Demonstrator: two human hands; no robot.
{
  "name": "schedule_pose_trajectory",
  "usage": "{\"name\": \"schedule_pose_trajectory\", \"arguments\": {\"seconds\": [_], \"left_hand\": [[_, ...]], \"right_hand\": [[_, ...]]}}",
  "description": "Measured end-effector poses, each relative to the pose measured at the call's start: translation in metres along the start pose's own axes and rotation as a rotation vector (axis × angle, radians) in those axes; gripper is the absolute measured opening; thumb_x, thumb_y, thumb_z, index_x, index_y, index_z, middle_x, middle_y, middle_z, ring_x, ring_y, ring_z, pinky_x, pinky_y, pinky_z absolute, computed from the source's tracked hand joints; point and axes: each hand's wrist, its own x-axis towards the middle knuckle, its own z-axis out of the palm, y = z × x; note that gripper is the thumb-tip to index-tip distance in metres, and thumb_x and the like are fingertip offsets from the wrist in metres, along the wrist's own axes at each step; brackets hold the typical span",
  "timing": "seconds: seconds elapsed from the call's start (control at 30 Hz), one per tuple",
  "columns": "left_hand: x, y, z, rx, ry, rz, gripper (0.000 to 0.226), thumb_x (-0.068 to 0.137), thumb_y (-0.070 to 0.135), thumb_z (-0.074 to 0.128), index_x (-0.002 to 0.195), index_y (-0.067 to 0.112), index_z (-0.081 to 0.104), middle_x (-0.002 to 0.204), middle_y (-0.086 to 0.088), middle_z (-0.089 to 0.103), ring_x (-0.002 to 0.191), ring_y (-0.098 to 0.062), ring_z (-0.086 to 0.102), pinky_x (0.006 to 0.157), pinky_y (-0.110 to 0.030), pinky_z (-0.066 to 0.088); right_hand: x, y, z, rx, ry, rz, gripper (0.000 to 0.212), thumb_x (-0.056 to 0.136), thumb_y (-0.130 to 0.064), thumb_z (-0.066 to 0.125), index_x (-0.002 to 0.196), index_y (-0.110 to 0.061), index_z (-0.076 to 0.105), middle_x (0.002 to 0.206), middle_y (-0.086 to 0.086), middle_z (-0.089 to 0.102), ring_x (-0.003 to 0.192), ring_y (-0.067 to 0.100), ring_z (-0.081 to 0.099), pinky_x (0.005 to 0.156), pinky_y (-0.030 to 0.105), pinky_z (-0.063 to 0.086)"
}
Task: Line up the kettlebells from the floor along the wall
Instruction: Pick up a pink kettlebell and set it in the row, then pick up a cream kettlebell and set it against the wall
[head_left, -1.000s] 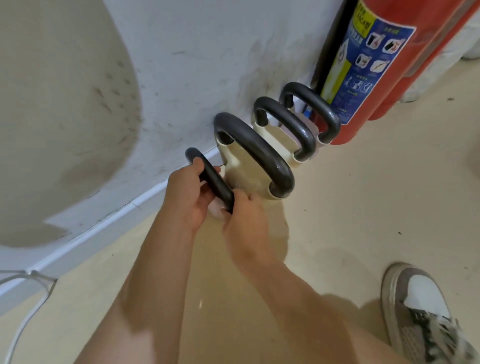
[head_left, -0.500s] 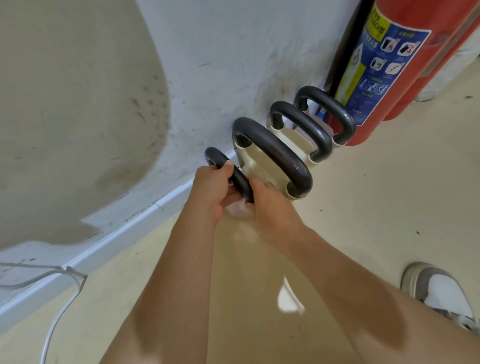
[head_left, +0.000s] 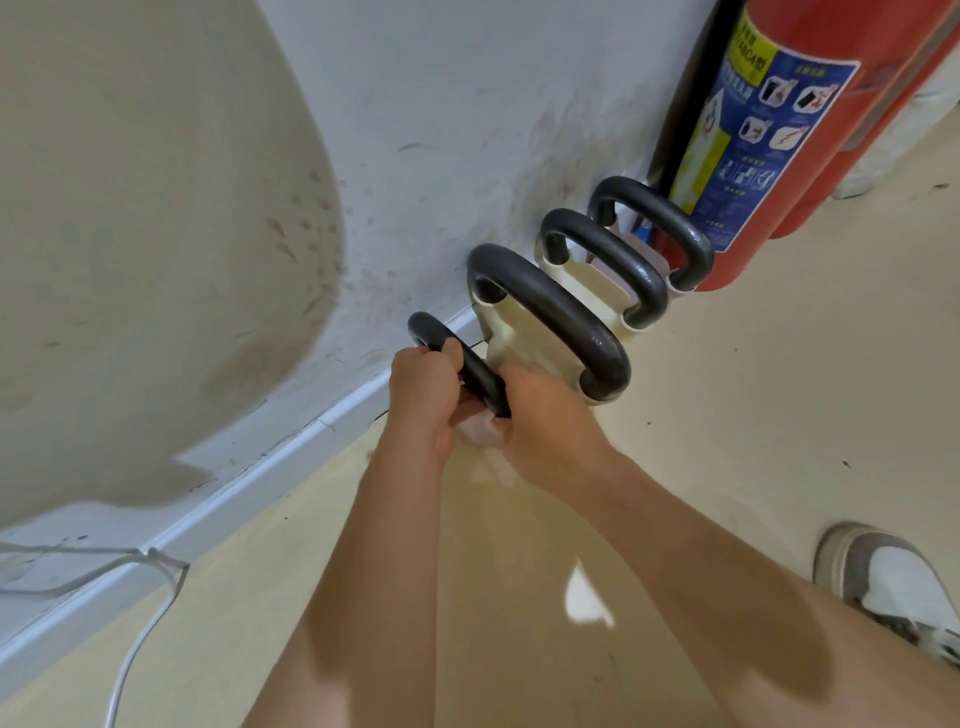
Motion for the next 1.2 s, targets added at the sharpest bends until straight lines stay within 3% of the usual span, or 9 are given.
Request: {"name": "schedule_pose_trajectory", "arguments": {"seconds": [0.1, 0.27, 0.37, 0.53, 0.7, 0.87, 1.0, 1.1, 1.2], "left_hand": [[-0.005, -0.001, 0.001, 0.033, 0.004, 0.009, 0.013, 0.097, 0.021, 0.049, 0.096, 0.010, 0.057, 0.099, -0.017, 0.070, 0.088, -0.032, 0.071, 0.080, -0.048, 0.059], [-0.013, -0.004, -0.002, 0.282, 0.033, 0.115, 0.023, 0.094, 0.039, 0.046, 0.075, 0.029, 0.053, 0.088, -0.004, 0.070, 0.086, -0.027, 0.070, 0.088, -0.046, 0.053], [-0.022, -0.008, -0.005, 0.316, 0.007, 0.147, 0.026, 0.098, 0.040, 0.043, 0.078, 0.029, 0.056, 0.083, -0.002, 0.071, 0.077, -0.023, 0.070, 0.081, -0.039, 0.052], [-0.036, -0.019, -0.007, 0.382, 0.061, 0.226, 0.024, 0.096, 0.037, 0.050, 0.083, 0.023, 0.065, 0.077, 0.001, 0.073, 0.070, -0.016, 0.071, 0.066, -0.029, 0.052], [-0.062, -0.036, -0.006, 0.436, 0.054, 0.314, 0.020, 0.091, 0.029, 0.057, 0.073, 0.028, 0.064, 0.074, 0.000, 0.073, 0.063, -0.014, 0.069, 0.063, -0.026, 0.055], [-0.100, -0.068, -0.003, 0.419, 0.010, 0.341, 0.034, 0.094, 0.027, 0.054, 0.070, 0.009, 0.070, 0.057, 0.006, 0.064, 0.047, -0.001, 0.057, 0.048, -0.012, 0.042], [-0.126, -0.100, 0.003, 0.523, -0.056, 0.326, 0.035, 0.095, 0.024, 0.046, 0.061, 0.023, 0.056, 0.061, 0.008, 0.060, 0.067, -0.016, 0.062, 0.064, -0.030, 0.044], [-0.156, -0.126, 0.011, 0.705, -0.120, 0.317, 0.027, 0.099, 0.024, 0.038, 0.089, 0.019, 0.063, 0.091, -0.004, 0.067, 0.091, -0.026, 0.063, 0.073, -0.032, 0.043], [-0.194, -0.155, 0.011, 0.767, -0.150, 0.287, 0.024, 0.099, 0.017, 0.040, 0.103, 0.014, 0.063, 0.102, -0.006, 0.068, 0.094, -0.024, 0.062, 0.074, -0.030, 0.041]], "right_hand": [[-0.003, 0.001, 0.001, 0.068, -0.004, 0.006, 0.013, 0.084, -0.025, 0.063, 0.087, -0.014, 0.056, 0.085, 0.003, 0.060, 0.070, 0.019, 0.058, 0.056, 0.029, 0.044], [-0.004, 0.004, 0.004, 0.123, -0.001, 0.030, 0.020, 0.087, -0.034, 0.060, 0.078, -0.018, 0.052, 0.078, 0.003, 0.059, 0.059, 0.012, 0.049, 0.048, 0.021, 0.028], [-0.009, 0.005, 0.006, 0.116, -0.031, 0.047, 0.019, 0.089, -0.025, 0.059, 0.101, -0.009, 0.058, 0.100, 0.011, 0.059, 0.079, 0.020, 0.052, 0.065, 0.026, 0.037], [-0.023, 0.002, 0.010, 0.138, -0.076, 0.078, 0.045, 0.089, -0.013, 0.059, 0.130, -0.003, 0.042, 0.131, 0.015, 0.044, 0.112, 0.027, 0.050, 0.086, 0.026, 0.038], [-0.043, 0.010, 0.013, 0.177, -0.078, 0.046, 0.064, 0.083, -0.010, 0.061, 0.140, -0.006, 0.033, 0.135, 0.009, 0.046, 0.115, 0.026, 0.054, 0.090, 0.036, 0.047], [-0.071, 0.014, 0.007, 0.231, -0.129, -0.026, 0.037, 0.081, -0.003, 0.055, 0.117, -0.009, 0.050, 0.109, 0.005, 0.060, 0.092, 0.021, 0.060, 0.077, 0.038, 0.051], [-0.112, 0.022, 0.004, 0.212, -0.237, 0.000, 0.038, 0.081, -0.001, 0.048, 0.117, -0.009, 0.056, 0.107, 0.006, 0.066, 0.093, 0.023, 0.063, 0.075, 0.031, 0.050], [-0.147, 0.034, 0.005, 0.108, -0.337, 0.053, 0.042, 0.085, -0.002, 0.050, 0.127, -0.007, 0.051, 0.115, 0.013, 0.066, 0.099, 0.030, 0.064, 0.079, 0.034, 0.050], [-0.189, 0.043, 0.013, 0.052, -0.370, 0.125, 0.043, 0.088, -0.006, 0.053, 0.130, -0.007, 0.050, 0.119, 0.014, 0.065, 0.107, 0.033, 0.062, 0.089, 0.038, 0.050]]}}
